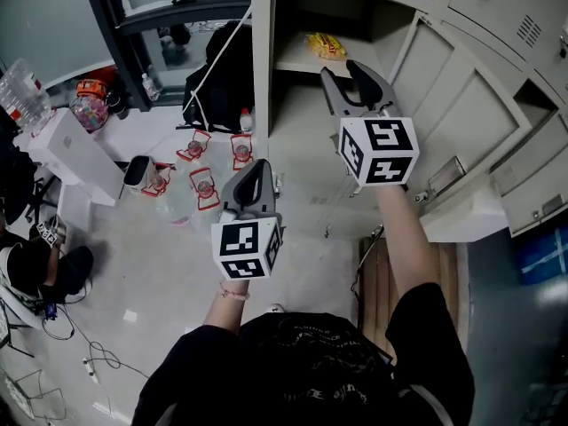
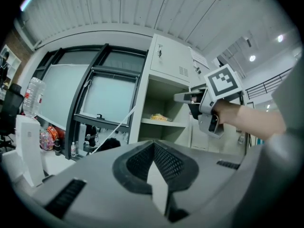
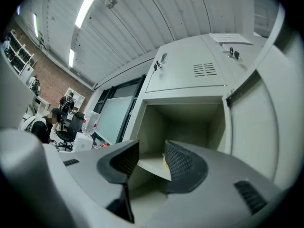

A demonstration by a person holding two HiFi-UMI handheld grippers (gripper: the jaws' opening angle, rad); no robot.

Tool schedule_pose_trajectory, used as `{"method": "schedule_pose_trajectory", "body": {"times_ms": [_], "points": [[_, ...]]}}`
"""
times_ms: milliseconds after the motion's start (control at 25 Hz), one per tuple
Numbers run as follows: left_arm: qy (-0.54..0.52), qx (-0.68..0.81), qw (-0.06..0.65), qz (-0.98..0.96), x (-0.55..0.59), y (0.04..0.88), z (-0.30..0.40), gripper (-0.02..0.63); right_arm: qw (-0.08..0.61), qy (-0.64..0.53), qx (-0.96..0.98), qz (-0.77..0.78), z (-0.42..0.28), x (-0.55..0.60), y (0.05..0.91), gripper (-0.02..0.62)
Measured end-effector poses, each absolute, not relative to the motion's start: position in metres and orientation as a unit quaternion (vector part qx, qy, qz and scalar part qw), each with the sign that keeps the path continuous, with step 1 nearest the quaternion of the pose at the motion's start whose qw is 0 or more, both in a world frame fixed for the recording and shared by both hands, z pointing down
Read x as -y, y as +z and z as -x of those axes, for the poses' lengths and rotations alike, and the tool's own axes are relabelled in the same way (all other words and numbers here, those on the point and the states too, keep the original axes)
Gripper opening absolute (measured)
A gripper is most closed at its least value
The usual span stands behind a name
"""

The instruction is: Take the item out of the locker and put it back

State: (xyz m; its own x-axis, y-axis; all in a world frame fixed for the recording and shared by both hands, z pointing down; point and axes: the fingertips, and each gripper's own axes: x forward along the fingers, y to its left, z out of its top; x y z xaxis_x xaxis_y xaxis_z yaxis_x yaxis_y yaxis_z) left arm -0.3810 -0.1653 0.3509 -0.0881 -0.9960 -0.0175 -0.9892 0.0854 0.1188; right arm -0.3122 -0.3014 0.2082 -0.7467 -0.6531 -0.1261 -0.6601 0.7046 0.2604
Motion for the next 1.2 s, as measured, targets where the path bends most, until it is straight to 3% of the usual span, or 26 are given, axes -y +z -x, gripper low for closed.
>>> {"method": "schedule_pose_trajectory", "body": {"times_ms": [680, 1200], "points": [[-0.067, 0.718, -0.007, -0.692, 0.133, 0.342, 0.342, 0.006, 0.055, 0.121, -0.919, 0.372, 0.24, 0.22, 0.244, 0.175], [-0.069, 0.695, -0.01, -0.716, 0.119, 0.367, 0.313, 0.006, 0.024, 0.107, -0.908, 0.405, 0.207, 0.184, 0.324, 0.175]]}}
